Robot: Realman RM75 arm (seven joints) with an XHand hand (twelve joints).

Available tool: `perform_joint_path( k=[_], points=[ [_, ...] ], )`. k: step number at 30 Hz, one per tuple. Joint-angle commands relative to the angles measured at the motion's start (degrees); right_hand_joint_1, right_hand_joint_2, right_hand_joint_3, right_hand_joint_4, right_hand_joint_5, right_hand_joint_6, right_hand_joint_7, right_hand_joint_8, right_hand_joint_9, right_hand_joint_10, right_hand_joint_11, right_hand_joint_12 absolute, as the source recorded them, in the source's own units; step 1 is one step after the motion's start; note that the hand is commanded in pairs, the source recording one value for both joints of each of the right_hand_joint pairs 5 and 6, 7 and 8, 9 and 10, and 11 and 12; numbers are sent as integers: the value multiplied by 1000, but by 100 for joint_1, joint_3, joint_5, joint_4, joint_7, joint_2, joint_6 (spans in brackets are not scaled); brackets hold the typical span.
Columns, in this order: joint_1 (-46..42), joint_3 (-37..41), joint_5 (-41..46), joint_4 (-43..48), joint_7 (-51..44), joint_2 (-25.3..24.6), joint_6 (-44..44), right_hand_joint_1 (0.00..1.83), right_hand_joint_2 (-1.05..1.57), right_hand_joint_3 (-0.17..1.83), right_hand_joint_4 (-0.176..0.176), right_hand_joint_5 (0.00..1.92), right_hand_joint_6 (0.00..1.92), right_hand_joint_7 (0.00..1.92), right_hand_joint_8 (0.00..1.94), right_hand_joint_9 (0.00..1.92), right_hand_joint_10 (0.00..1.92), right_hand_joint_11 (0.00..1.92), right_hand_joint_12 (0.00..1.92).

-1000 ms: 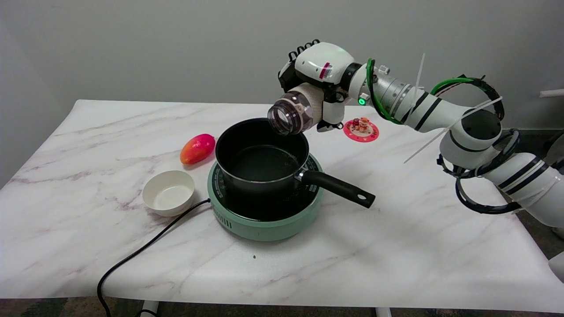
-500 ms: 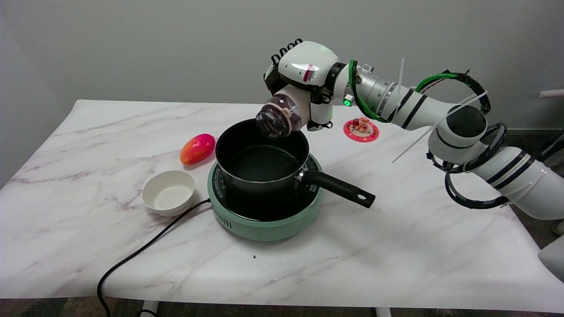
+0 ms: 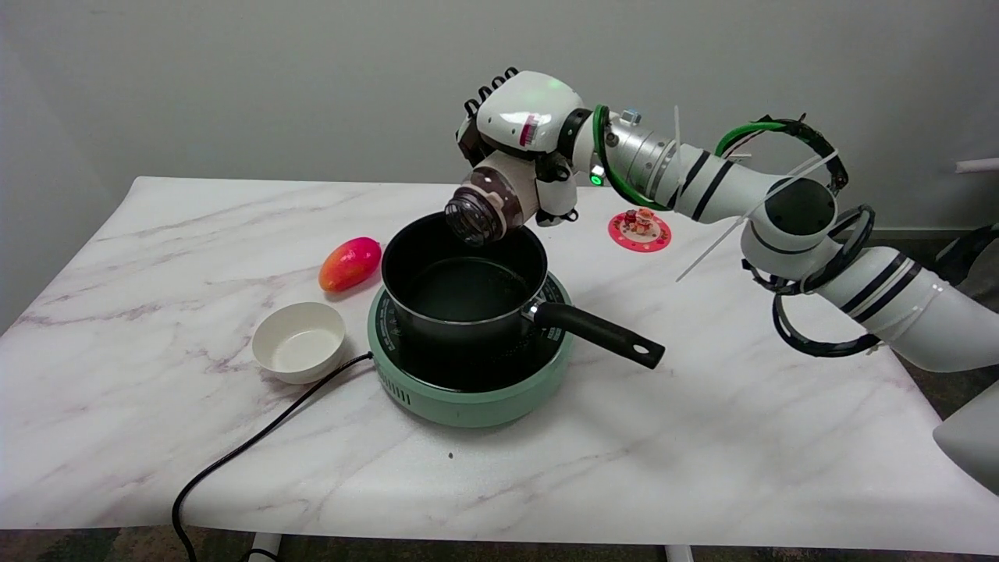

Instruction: Pour the contents of the bottle into the soup pot.

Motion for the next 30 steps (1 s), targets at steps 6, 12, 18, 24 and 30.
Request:
perform_joint_path(
  k=[6, 12, 18, 24, 30],
  points=[
    [296, -217, -1014, -317, -25, -88, -133, 1590, 141, 1417, 0, 1434, 1434, 1473, 1473, 1292, 1292, 1032, 1032],
    [280, -161, -1167, -280, -25, -31, -169, 1578, 166, 1387, 0, 1446, 1446, 1477, 1477, 1293, 1293, 1042, 1042],
    [164, -99, -1307, -141, -25, 25, -289, 1566, 205, 1347, 0, 1468, 1468, 1485, 1485, 1296, 1296, 1054, 1054],
    [-50, 45, -1515, 121, -25, 80, -305, 1561, 229, 1321, 0, 1488, 1488, 1488, 1488, 1298, 1298, 1058, 1058],
    [-400, 179, -1885, 498, -25, 184, -441, 1558, 246, 1300, 0, 1498, 1498, 1493, 1493, 1300, 1300, 1061, 1061]
  ],
)
